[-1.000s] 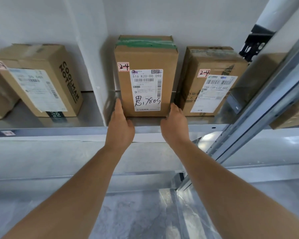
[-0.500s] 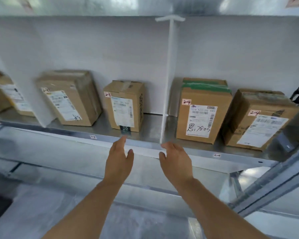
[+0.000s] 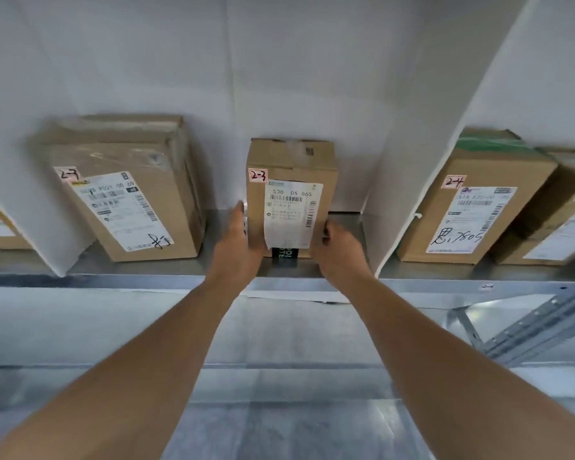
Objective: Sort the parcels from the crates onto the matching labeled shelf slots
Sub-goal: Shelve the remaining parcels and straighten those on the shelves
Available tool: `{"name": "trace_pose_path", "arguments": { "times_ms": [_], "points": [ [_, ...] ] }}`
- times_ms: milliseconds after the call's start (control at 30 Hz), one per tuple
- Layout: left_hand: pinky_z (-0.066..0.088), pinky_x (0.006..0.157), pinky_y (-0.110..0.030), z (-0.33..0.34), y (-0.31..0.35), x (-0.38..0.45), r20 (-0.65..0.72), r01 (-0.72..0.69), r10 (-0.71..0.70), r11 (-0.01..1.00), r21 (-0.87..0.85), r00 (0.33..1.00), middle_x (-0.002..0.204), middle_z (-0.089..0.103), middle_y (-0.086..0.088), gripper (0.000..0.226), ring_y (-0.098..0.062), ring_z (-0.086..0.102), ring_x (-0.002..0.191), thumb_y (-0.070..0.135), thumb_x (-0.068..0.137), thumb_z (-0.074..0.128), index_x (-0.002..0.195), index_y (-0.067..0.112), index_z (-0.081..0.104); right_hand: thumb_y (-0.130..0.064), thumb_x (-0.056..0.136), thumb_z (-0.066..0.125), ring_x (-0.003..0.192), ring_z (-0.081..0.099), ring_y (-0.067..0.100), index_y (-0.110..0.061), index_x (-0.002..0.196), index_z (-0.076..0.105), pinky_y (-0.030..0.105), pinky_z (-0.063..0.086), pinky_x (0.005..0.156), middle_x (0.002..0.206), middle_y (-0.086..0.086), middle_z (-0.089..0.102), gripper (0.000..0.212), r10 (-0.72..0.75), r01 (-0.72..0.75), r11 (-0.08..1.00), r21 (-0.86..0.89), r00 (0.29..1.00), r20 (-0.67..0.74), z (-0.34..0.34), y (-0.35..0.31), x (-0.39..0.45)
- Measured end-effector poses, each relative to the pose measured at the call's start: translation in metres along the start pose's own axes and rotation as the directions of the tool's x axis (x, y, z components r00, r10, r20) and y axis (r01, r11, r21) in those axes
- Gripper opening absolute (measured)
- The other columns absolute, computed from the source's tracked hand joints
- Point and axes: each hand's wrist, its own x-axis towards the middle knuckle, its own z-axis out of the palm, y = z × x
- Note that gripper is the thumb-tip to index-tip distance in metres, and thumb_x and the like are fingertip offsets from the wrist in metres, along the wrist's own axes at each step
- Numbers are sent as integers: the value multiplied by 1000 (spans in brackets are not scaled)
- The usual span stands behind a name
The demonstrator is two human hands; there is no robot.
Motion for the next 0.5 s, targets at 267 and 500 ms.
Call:
{"name": "trace_pose_path", "arguments": {
  "times_ms": [267,500],
  "points": [
    [45,84,-27,17,-26,2,-72,-124,124,992,14,990,123,62,3,52,-21,60,109,20,94,57,141,24,36,-3,90,44,90,56,21,-14,118,52,26,43,69,116,3,63,31,27,-17,996,88,993,-114,16,14,-2],
    [50,97,-41,34,-21,-2,-52,-168,169,986,14,984,132,56,1,58,-23,57,115,10,93,53,144,28,31,0,89,40,94,58,30,-11,121,47,44,54,80,116,9,62,34,31,-34,999,-18,989,-142,4,24,-4]
  ]
}}
